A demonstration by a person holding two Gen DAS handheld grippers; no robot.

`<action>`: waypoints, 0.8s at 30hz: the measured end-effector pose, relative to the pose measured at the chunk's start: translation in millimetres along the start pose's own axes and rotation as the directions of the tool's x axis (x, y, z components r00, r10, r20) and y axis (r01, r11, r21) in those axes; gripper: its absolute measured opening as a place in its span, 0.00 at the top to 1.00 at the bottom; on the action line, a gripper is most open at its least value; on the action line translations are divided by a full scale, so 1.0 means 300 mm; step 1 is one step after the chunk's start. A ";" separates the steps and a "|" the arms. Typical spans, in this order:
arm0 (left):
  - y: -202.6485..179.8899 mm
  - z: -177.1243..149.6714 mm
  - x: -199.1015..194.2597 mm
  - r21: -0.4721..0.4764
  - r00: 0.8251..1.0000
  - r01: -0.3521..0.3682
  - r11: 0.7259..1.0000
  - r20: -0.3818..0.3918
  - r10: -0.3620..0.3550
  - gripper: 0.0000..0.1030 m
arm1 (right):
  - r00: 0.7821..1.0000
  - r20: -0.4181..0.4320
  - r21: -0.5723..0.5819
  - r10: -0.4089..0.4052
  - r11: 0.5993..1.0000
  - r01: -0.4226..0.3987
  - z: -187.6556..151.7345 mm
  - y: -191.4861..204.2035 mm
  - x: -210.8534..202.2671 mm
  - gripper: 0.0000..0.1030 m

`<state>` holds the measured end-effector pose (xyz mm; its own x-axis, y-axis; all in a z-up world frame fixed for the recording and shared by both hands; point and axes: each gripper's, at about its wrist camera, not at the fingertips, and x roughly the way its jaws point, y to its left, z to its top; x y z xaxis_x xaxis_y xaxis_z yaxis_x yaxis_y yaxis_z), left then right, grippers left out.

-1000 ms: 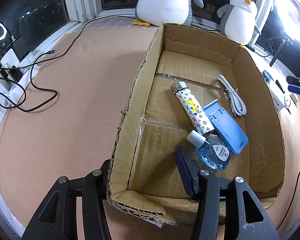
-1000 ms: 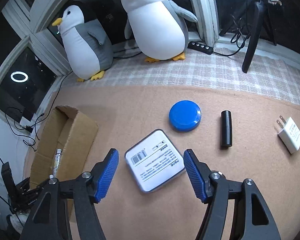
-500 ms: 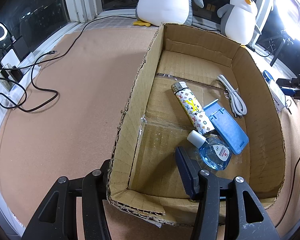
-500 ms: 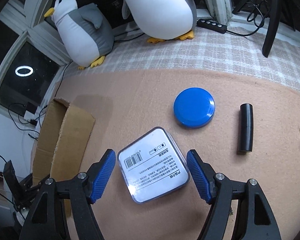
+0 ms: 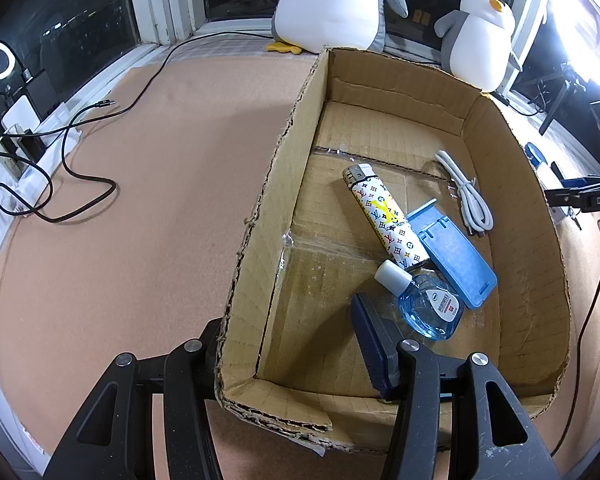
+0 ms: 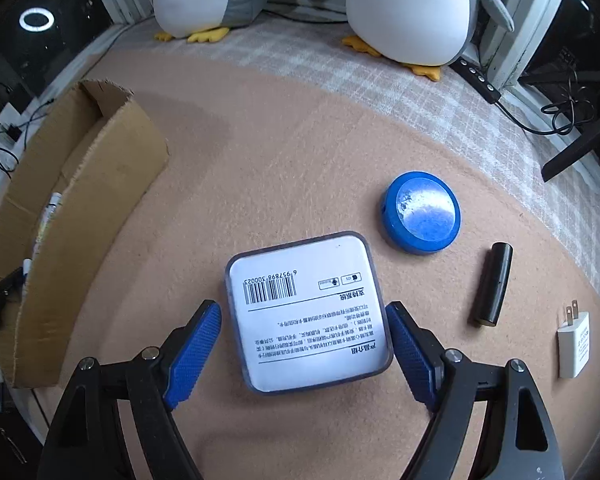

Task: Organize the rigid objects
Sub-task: 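Move the right tool to the clear square box and grasp it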

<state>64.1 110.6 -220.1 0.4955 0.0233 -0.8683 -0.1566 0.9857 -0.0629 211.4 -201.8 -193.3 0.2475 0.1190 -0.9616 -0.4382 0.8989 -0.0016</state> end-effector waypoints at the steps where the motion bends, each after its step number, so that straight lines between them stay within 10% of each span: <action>1: 0.001 -0.001 0.000 0.000 1.000 0.004 1.000 0.004 -0.004 0.46 | 1.000 -0.007 0.001 -0.009 1.000 0.009 0.004 -0.001 0.005 0.22; 24: 0.014 -0.008 0.007 -0.014 1.000 0.024 1.000 0.013 -0.024 0.46 | 0.998 0.011 -0.008 -0.065 0.998 0.065 0.002 0.013 -0.057 0.35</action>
<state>62.4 114.4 -223.3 0.5101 0.0017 -0.8601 -0.1563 0.9835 -0.0908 206.1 -200.1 -176.6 0.2850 0.0653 -0.9563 -0.4280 0.9014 -0.0660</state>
